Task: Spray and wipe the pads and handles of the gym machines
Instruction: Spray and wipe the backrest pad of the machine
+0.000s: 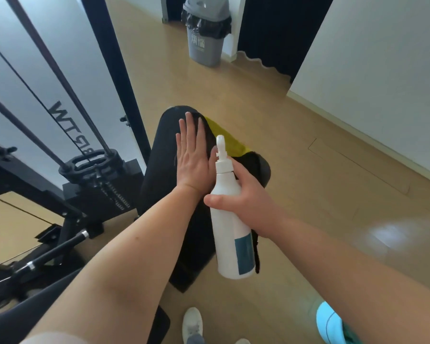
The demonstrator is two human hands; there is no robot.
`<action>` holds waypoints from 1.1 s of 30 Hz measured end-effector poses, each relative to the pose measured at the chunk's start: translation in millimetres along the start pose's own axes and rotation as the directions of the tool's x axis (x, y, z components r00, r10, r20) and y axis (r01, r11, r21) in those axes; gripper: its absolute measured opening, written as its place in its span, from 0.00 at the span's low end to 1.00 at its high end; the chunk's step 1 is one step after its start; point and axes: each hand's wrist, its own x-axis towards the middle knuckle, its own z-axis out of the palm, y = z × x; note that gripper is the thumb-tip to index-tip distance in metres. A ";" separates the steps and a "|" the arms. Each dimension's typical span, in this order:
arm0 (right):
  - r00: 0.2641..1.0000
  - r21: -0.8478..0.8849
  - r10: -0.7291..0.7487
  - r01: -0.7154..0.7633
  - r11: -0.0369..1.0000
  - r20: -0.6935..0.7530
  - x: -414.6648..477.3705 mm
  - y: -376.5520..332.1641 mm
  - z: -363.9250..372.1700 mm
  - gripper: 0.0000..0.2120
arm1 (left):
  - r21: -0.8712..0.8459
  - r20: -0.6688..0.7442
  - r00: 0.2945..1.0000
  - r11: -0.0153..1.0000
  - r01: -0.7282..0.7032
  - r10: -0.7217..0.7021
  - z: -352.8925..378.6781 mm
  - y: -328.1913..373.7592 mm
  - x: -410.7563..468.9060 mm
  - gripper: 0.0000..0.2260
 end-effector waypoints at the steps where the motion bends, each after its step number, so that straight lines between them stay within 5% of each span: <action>1: 1.000 0.015 -0.002 0.003 1.000 -0.017 4.2 0.7 1.3 0.35 | -0.003 -0.015 1.000 1.000 0.003 -0.003 -1.7 -7.7 5.7 0.31; 9: 0.996 -0.023 0.033 -0.035 0.999 -0.081 14.4 3.1 15.5 0.37 | -0.048 -0.009 0.979 0.978 0.202 -0.203 -23.4 -56.6 46.2 0.26; 14: 0.993 -0.009 0.044 -0.046 0.999 -0.112 4.6 4.9 18.2 0.35 | -0.146 -0.021 0.851 0.843 0.517 -0.525 -35.3 -51.9 59.1 0.24; 17: 0.991 0.006 0.041 -0.040 0.999 -0.130 -1.9 2.8 15.9 0.33 | -0.167 -0.128 0.909 0.912 0.376 -0.398 -17.3 -26.9 22.2 0.25; 23: 0.992 -0.030 0.029 -0.033 0.999 -0.126 -5.8 -2.4 1.1 0.32 | 0.104 0.272 0.936 0.974 0.202 -0.223 18.5 4.5 -68.4 0.34; 28: 0.994 -0.062 0.043 -0.049 0.997 -0.104 1.8 -1.8 0.9 0.38 | 0.091 0.232 0.940 0.968 0.235 -0.250 18.2 -4.2 -44.9 0.38; 33: 0.994 -0.123 0.011 -0.025 0.992 -0.111 15.5 -1.8 6.2 0.41 | 0.057 0.109 0.986 0.992 0.116 -0.122 1.4 -33.7 -1.2 0.42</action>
